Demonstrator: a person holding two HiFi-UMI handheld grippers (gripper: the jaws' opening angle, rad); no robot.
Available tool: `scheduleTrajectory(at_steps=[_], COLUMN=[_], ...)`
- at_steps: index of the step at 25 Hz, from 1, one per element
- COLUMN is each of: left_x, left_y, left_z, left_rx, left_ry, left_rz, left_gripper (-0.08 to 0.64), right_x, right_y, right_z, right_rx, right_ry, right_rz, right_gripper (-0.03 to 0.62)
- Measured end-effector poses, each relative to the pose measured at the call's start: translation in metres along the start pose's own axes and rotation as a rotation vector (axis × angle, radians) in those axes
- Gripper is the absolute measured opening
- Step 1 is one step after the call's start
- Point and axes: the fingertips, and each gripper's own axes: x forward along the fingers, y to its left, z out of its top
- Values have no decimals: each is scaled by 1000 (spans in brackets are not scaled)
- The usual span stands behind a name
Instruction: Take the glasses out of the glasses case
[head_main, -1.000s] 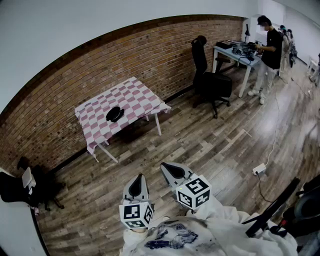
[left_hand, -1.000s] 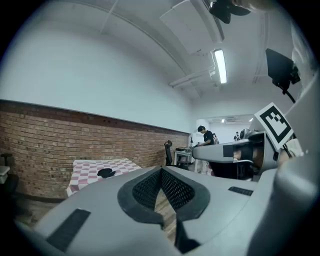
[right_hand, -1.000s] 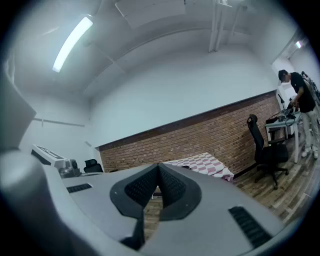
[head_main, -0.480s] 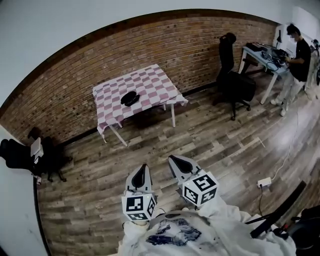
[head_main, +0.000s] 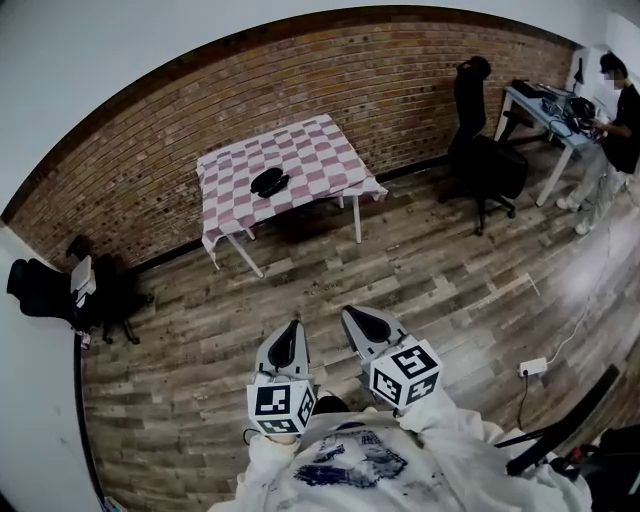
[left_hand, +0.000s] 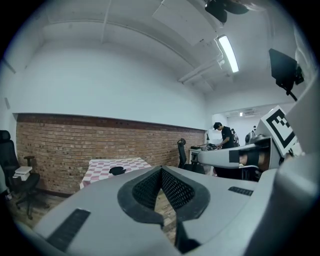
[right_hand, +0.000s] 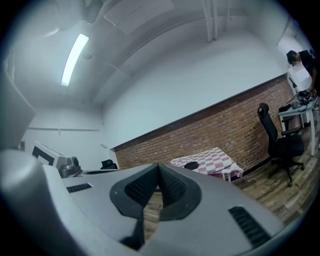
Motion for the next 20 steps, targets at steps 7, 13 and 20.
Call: scheduleTrajectory(at_steps=[7,13,20], left_x=[16,33,66], left_y=[-6,4,34], left_z=[4,4,4], left_rx=[5,-8,-40], left_ry=[-12,-28,-27], left_rz=[-21,-17,-3], left_gripper=[9,9,9], right_x=[6,21,61], right_y=[-9,-19,-33], right_z=[4,3,6], right_rx=[-1,-15,-30], right_ry=[-2,10,37], right_rz=[-1,-6,-6], right_gripper=[14,14,14])
